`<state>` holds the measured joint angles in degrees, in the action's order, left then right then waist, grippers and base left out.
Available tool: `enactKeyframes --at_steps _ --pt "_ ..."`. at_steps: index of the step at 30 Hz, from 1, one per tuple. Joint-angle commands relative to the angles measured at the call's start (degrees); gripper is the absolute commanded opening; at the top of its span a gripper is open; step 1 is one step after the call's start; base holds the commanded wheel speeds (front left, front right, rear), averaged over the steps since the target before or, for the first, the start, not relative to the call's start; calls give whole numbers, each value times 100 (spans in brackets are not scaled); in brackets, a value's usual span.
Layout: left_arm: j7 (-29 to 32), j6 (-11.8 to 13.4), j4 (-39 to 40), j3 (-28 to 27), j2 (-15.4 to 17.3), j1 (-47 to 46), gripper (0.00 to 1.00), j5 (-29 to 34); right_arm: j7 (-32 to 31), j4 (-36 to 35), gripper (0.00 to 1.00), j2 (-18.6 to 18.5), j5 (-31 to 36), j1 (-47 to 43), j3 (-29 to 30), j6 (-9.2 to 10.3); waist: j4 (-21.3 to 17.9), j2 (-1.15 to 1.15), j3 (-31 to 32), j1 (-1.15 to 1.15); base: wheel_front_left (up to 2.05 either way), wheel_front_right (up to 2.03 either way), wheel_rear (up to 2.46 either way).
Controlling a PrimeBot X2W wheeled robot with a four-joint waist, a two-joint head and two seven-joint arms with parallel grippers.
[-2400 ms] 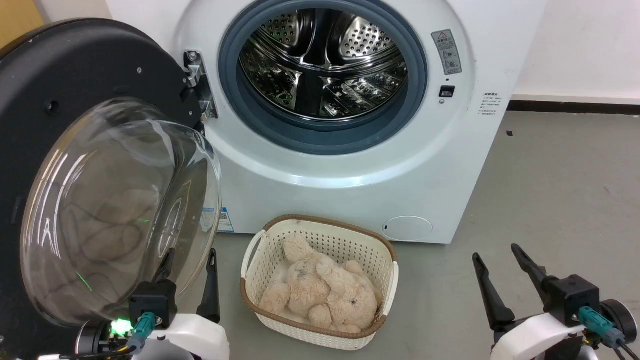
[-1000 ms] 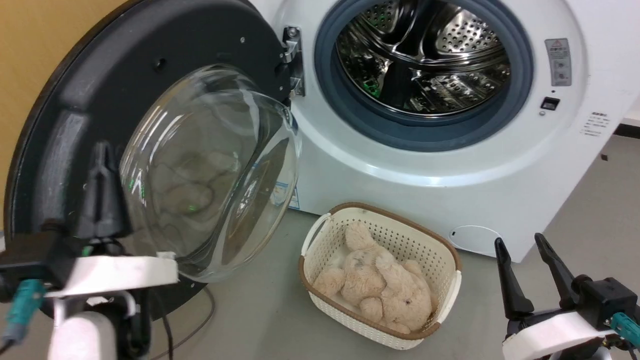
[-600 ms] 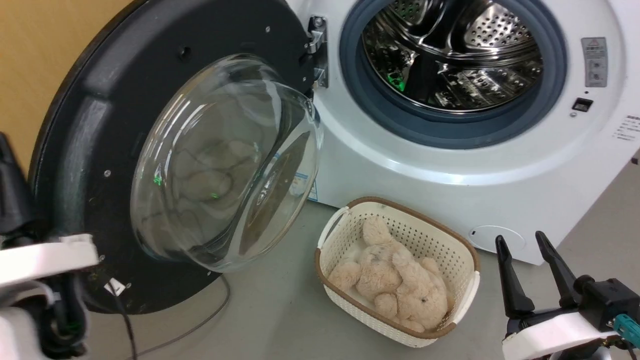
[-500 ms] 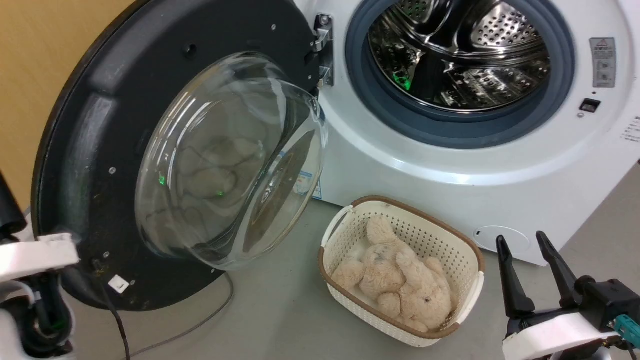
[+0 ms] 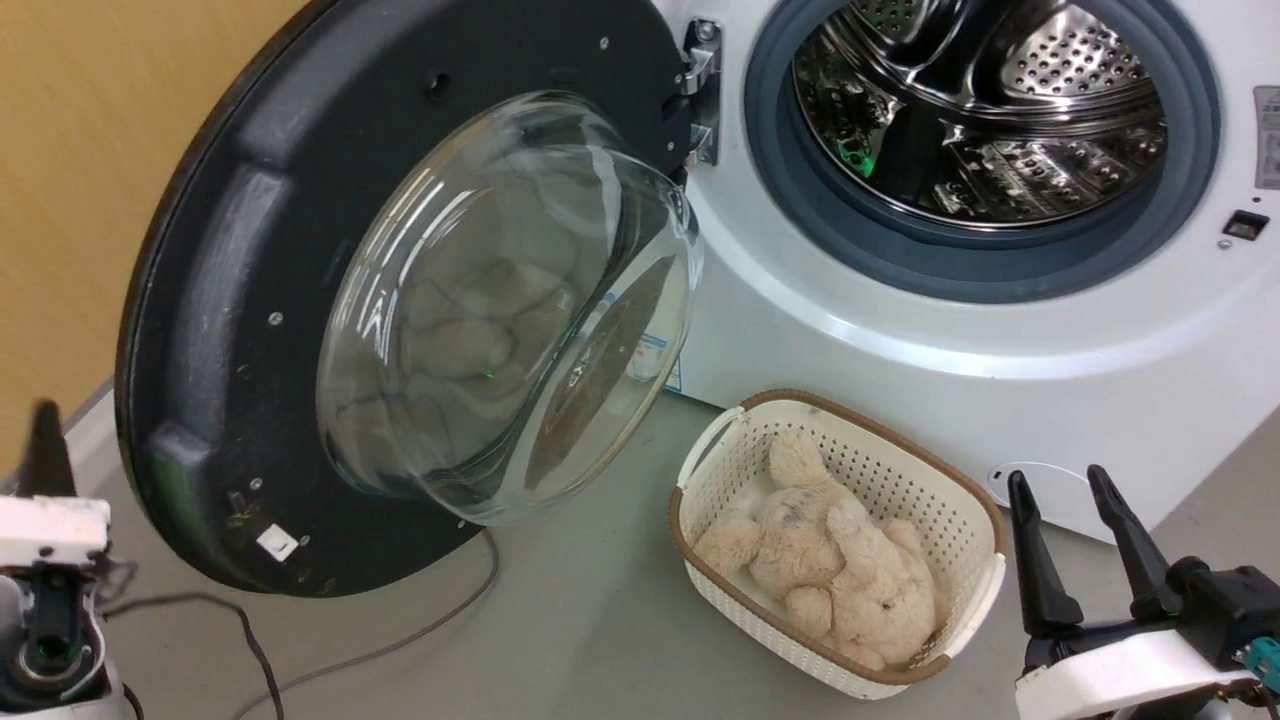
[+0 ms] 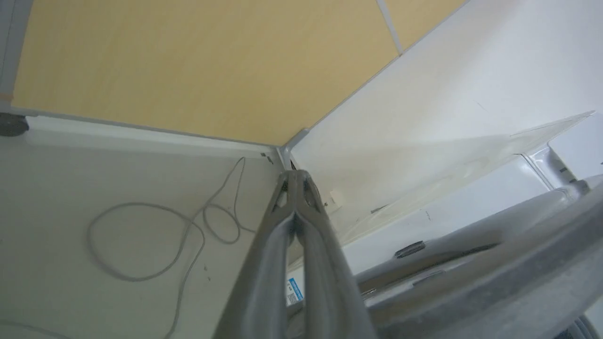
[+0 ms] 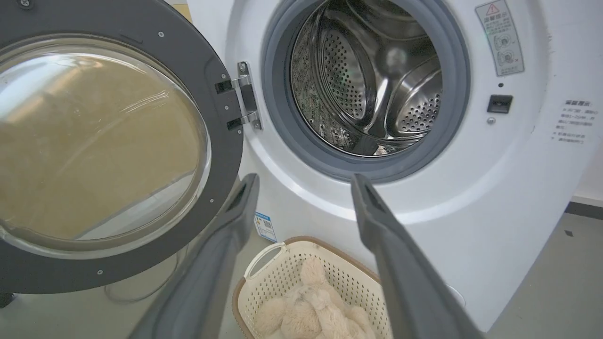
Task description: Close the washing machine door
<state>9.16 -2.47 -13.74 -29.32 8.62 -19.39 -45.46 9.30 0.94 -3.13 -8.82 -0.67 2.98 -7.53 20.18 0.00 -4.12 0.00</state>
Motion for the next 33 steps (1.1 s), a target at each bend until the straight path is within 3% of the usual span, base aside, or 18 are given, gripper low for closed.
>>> enactKeyframes --at_steps 1,8,13,25,33 --pt "229 -84 -359 -111 82 -124 0 -288 78 13 100 16 -74 10 32 3 58 0 -7 0 0 0 0" --pt "747 -252 -1055 -73 85 -114 0 -718 150 14 100 18 -164 -55 125 3 192 0 -17 0 0 0 0" --pt "1138 -310 -1236 85 -102 -116 0 -1118 209 36 100 19 -218 -70 145 3 316 0 -46 0 0 0 0" --pt "2258 -388 -415 571 -484 517 0 -2571 353 112 100 21 -364 -108 196 4 596 0 -21 0 0 0 0" --pt "2854 -438 649 1324 -568 1258 0 -3562 449 170 100 23 -454 -117 283 4 755 0 21 0 0 0 0"
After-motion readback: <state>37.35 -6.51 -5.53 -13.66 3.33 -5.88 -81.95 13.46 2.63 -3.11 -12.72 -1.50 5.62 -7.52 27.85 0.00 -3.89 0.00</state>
